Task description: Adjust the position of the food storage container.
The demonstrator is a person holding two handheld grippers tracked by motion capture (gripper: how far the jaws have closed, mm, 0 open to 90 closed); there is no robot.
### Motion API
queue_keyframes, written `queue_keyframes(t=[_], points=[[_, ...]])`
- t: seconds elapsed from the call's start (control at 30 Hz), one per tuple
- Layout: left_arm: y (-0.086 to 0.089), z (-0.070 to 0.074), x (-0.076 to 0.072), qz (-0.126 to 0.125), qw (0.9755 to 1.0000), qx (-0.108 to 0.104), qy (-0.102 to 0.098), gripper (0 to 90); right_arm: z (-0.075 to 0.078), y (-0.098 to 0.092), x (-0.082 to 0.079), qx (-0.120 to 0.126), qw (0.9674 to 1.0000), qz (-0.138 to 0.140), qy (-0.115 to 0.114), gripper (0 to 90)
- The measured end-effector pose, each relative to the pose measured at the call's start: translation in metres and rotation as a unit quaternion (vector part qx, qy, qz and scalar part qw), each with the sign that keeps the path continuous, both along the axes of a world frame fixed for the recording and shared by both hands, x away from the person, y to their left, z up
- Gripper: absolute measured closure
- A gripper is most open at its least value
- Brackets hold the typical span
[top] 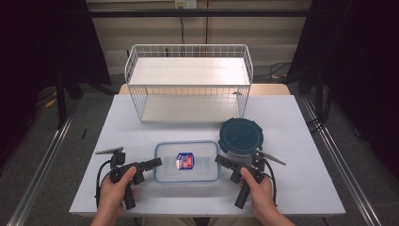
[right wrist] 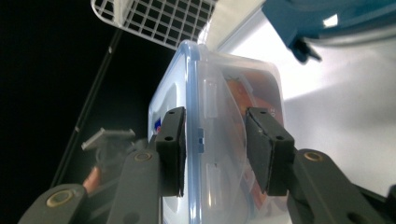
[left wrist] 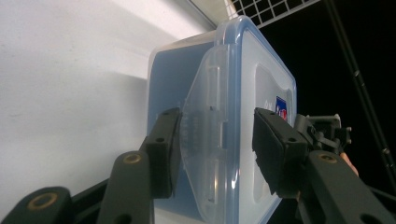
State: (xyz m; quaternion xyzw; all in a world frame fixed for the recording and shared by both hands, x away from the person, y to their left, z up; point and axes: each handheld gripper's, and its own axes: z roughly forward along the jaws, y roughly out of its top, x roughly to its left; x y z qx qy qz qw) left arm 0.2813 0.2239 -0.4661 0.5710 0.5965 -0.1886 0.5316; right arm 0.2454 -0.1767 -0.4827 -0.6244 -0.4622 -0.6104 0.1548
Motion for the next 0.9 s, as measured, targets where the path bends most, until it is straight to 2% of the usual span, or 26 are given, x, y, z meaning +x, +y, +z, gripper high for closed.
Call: queue_keyframes(t=[0.07, 0.1, 0.17, 0.37, 0.47, 0.6, 0.8, 0.87, 0.9], points=[[-0.001, 0.000, 0.000, 0.003, 1.0000, -0.001, -0.009, 53.6, 0.000, -0.001, 0.000, 0.004, 1.0000, -0.008, -0.002, 60.6], [-0.003, 0.001, -0.001, 0.006, 0.9999, -0.011, -0.010, 53.9, 0.000, -0.003, 0.000, 0.000, 0.9999, -0.009, -0.006, 60.6], [-0.003, 0.002, -0.001, 0.008, 0.9994, -0.024, -0.024, 54.8, 0.003, -0.004, -0.001, 0.011, 0.9998, -0.015, -0.009, 60.6], [0.001, 0.008, -0.003, 0.034, 0.9971, -0.052, -0.044, 56.8, 0.006, -0.003, -0.003, 0.025, 0.9993, -0.021, -0.020, 60.6], [0.002, 0.012, -0.003, 0.031, 0.9969, -0.048, -0.055, 56.8, 0.008, -0.001, -0.003, 0.029, 0.9989, -0.022, -0.030, 60.6], [0.002, 0.018, -0.003, 0.038, 0.9956, -0.060, -0.062, 57.2, 0.012, 0.001, -0.002, 0.032, 0.9977, -0.033, -0.049, 60.6], [0.002, 0.027, -0.003, 0.037, 0.9953, -0.053, -0.072, 57.3, 0.019, 0.001, -0.001, 0.033, 0.9969, -0.036, -0.061, 60.5], [0.001, 0.032, -0.002, 0.037, 0.9951, -0.047, -0.078, 57.2, 0.020, 0.002, 0.000, 0.039, 0.9965, -0.038, -0.064, 60.5], [0.001, 0.035, -0.001, 0.039, 0.9945, -0.042, -0.088, 57.1, 0.022, 0.002, 0.001, 0.040, 0.9966, -0.038, -0.061, 60.4]])
